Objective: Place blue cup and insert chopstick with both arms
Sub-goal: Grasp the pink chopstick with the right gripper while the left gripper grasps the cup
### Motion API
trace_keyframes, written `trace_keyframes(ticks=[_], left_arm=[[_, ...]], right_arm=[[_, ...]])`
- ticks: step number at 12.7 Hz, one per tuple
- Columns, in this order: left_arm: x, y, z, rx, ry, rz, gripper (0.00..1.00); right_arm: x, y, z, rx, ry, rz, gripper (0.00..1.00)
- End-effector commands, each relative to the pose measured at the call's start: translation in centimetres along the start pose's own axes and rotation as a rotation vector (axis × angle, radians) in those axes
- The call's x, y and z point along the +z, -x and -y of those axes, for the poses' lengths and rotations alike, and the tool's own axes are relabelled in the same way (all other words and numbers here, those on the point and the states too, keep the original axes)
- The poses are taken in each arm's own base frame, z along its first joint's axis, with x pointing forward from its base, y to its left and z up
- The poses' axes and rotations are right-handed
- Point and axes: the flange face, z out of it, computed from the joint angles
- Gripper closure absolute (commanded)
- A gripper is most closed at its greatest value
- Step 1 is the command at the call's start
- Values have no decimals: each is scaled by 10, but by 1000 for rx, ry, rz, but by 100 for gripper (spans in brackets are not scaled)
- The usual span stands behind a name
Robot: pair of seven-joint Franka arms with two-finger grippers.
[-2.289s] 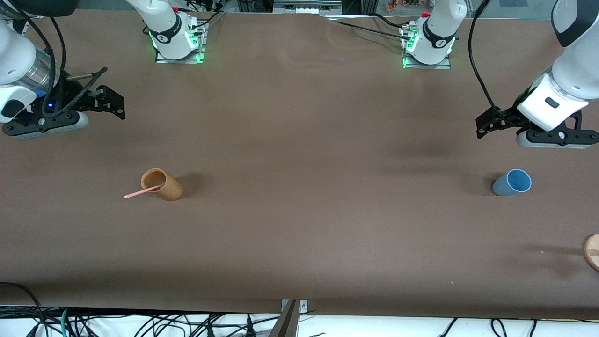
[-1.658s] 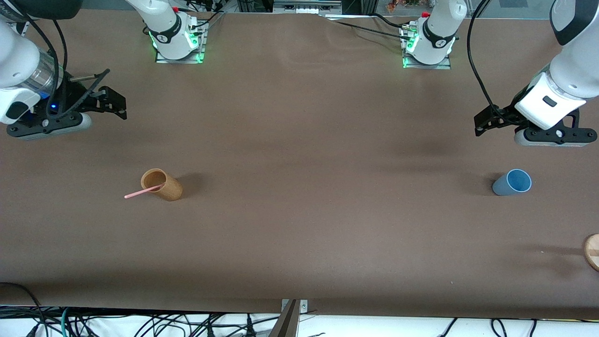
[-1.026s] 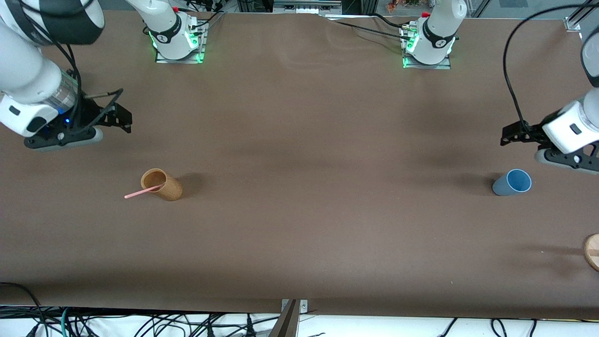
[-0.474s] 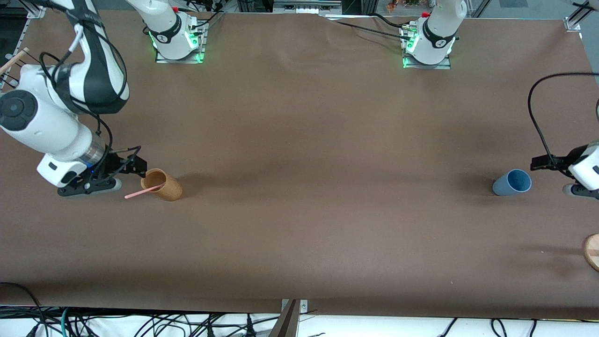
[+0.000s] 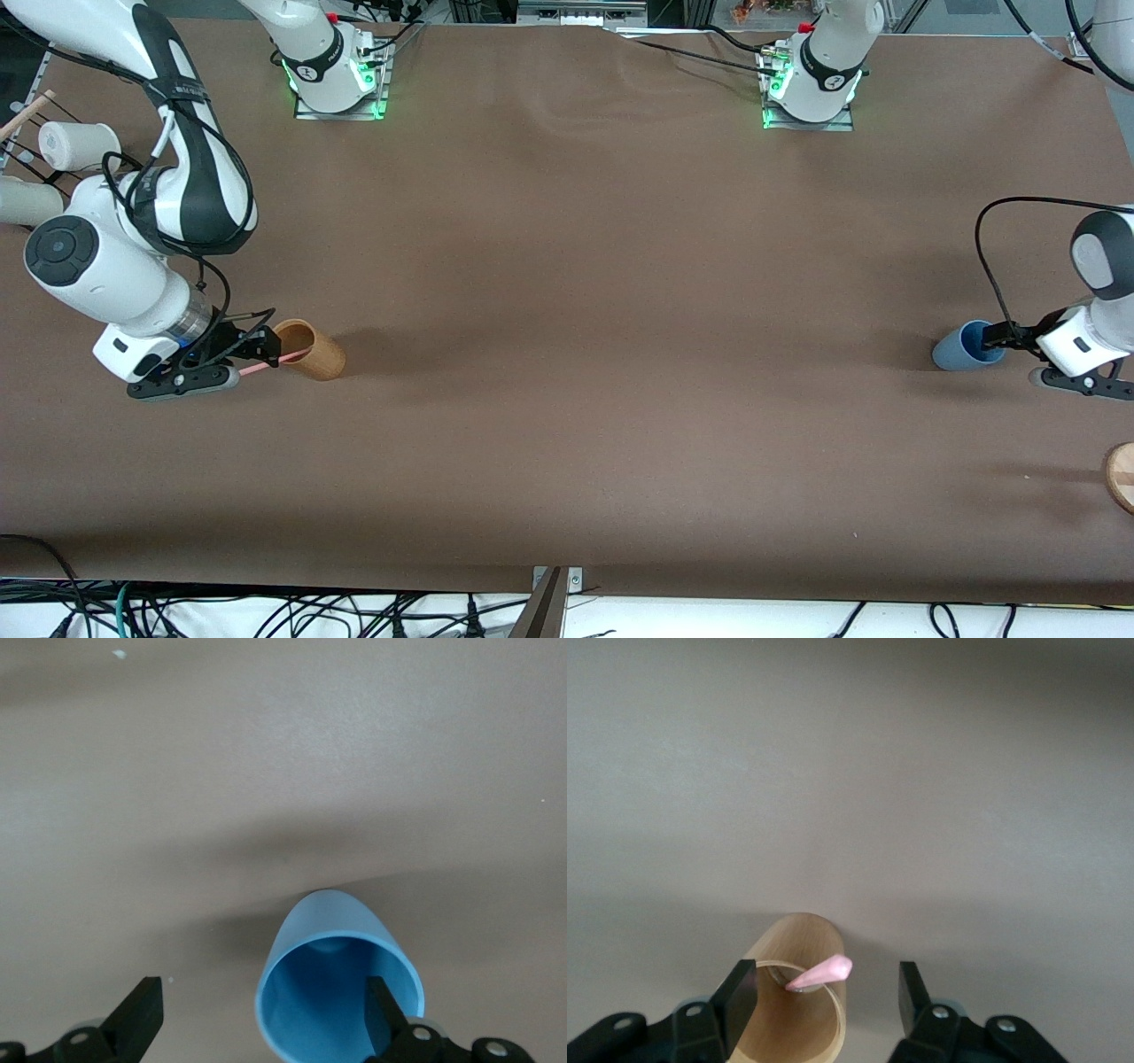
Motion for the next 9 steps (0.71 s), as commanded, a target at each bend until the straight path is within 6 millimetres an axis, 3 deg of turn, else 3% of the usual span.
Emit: trace_keyframes(ticks=[1,2,4,9], left_arm=[[19,2,-4,11,5,-7,40],[21,1,-4,1,16,-10,67],[22,2,-4,7,28,-7,100],[10,-1,-9,6,31,-3,100]], right_arm=[[-3,-3,-3,-10,3,-9,61],[-1,-3,-3,-9,1,-8,72],[-1,-3,-3,-9,1,-8,88],[-5,-5,-4,-12,1,-16,95]])
